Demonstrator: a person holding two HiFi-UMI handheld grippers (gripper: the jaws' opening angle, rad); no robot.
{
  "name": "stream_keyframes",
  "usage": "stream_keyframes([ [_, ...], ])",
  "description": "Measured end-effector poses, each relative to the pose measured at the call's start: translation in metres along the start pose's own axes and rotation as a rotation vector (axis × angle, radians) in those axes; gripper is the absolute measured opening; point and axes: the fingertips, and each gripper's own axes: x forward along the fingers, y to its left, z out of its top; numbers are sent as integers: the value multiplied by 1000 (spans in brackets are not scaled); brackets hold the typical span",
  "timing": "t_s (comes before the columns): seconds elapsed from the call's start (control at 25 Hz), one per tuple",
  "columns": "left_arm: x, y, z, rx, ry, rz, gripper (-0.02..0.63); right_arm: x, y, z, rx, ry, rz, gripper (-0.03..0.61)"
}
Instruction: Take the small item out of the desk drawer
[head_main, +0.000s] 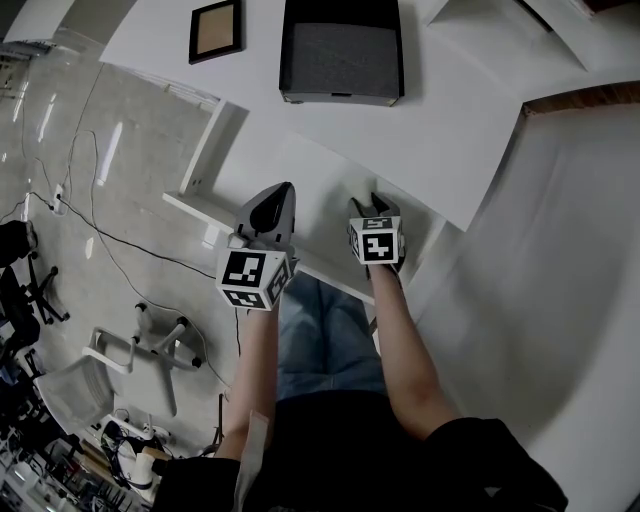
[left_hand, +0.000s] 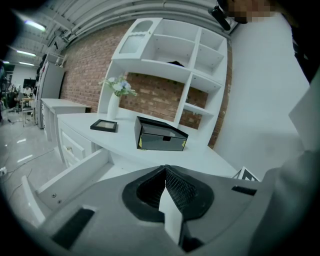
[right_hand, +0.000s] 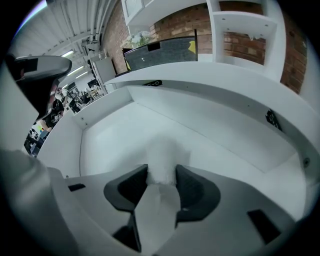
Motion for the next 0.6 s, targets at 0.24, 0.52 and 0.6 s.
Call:
stream_keyframes([
  [0.24,-2,-1,1,-2,-2,3,8,-4,4,5,-15,-19,11,155],
  [0.52,-5,3,14,5,-29,18,9,-20,25,28,-56,-95,79,152],
  [0.6,-8,5,24,12,-44,25,9,-31,35,39,-66,-136,104,152],
])
